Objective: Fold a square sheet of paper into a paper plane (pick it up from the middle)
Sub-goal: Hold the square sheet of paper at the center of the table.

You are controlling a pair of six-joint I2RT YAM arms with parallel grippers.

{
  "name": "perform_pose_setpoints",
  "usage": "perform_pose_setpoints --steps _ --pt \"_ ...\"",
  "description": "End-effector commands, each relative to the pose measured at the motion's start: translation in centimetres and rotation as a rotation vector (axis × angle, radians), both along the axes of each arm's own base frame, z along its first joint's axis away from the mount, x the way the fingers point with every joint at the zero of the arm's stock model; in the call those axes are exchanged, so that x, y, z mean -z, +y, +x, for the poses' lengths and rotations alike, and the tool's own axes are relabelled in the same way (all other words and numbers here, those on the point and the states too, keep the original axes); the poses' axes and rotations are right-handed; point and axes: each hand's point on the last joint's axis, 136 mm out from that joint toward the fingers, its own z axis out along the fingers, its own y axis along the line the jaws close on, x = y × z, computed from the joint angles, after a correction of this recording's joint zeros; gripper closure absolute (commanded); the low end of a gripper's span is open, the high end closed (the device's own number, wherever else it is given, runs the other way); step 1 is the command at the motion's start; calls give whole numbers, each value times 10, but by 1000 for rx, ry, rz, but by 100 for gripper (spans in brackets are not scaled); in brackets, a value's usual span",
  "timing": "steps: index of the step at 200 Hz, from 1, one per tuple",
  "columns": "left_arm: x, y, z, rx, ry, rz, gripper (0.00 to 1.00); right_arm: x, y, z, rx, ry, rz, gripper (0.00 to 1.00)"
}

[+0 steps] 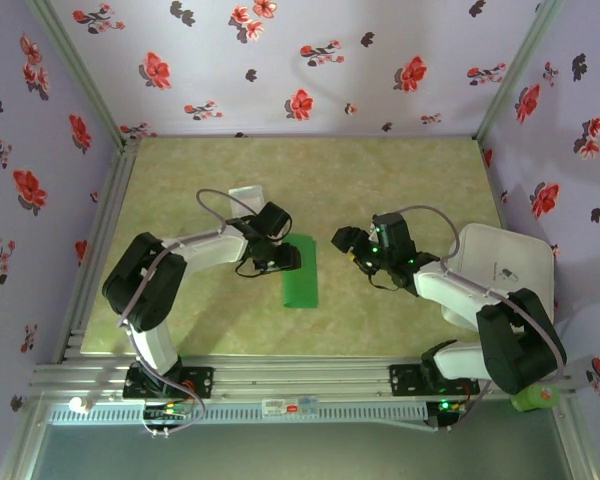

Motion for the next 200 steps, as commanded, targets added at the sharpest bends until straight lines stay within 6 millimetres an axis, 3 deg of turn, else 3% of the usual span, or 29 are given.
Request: perform_pose_setpoints --steps 1,84,200 --pt "6 3 -3 37 13 44 49 -4 1 0 -3 -3 0 27" --pt "15 3 -4 109 24 82 49 2 0 -1 2 16 -18 27" --pt "28 11 -4 72 53 117 49 6 -2 -2 -1 32 -43 26"
